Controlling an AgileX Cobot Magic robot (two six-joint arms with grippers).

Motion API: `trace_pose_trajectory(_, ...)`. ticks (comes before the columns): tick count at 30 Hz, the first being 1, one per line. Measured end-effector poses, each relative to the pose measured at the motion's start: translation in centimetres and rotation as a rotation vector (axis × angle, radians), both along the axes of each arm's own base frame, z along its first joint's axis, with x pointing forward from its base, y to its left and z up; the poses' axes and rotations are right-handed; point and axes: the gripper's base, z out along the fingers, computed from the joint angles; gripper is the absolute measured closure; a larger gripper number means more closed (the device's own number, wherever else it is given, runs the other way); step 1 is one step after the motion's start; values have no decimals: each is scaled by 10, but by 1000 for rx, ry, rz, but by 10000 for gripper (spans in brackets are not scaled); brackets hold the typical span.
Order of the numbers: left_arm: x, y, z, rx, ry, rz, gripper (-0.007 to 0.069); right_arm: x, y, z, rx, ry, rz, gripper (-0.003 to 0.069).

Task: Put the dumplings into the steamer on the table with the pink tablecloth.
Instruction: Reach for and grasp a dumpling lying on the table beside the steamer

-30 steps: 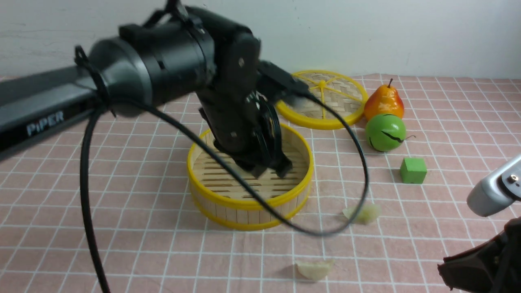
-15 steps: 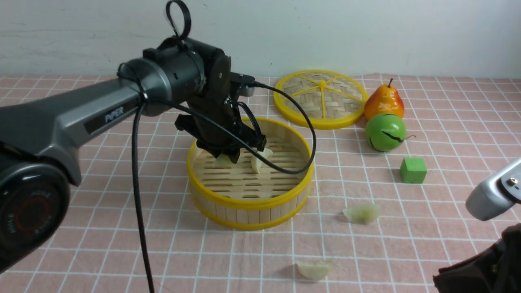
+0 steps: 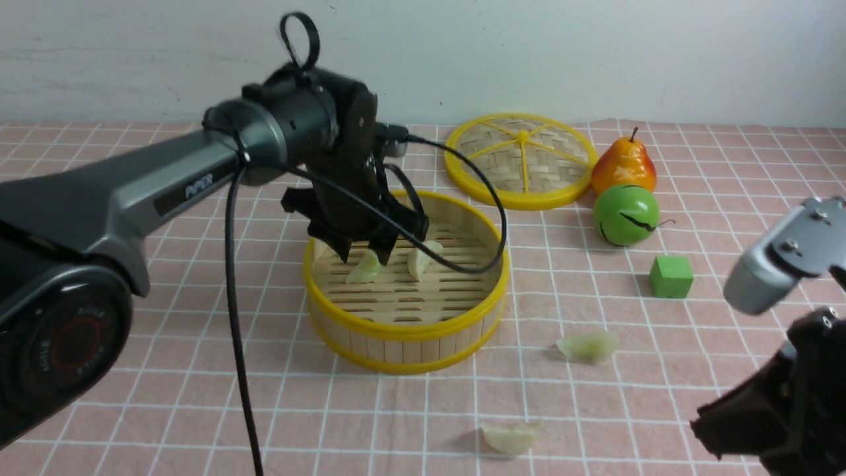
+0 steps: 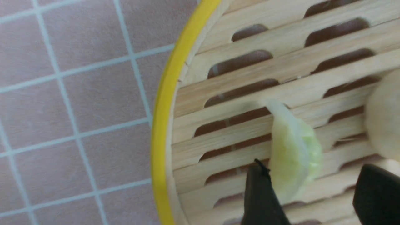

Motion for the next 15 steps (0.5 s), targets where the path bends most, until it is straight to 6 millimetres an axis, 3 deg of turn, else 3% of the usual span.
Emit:
trace_pose_trajectory(2,-7,3,33,-19,-39,4,225,10,5,3,-9,-7,25,555)
trace_pose_trajectory(5,-38,16,112,-65,-135,-9,247,26,21,10,-45,-47,119,485)
trace_pose_trajectory(6,-41,17,117,-66,-138,-11,251,28,22,8,-53,-44,127,479)
trace_pose_trajectory(7,-62,27,152,-80,-193,-27,286,32,36,10,-83,-64,201,413)
trace_pose_trajectory(8,-76,33,171,-94,-227,-36,316,34,45,9,-104,-73,241,374)
trace_pose_trajectory(9,-82,35,178,-98,-240,-39,330,36,47,8,-116,-72,250,366)
trace_pose_trajectory(10,-101,43,199,-115,-283,-47,372,38,57,6,-149,-85,297,321)
trace_pose_trajectory(12,-122,53,217,-127,-318,-50,450,43,74,3,-210,-108,366,255)
trace_pose_trajectory(15,-150,68,222,-119,-318,-48,552,47,93,-5,-291,-131,442,190)
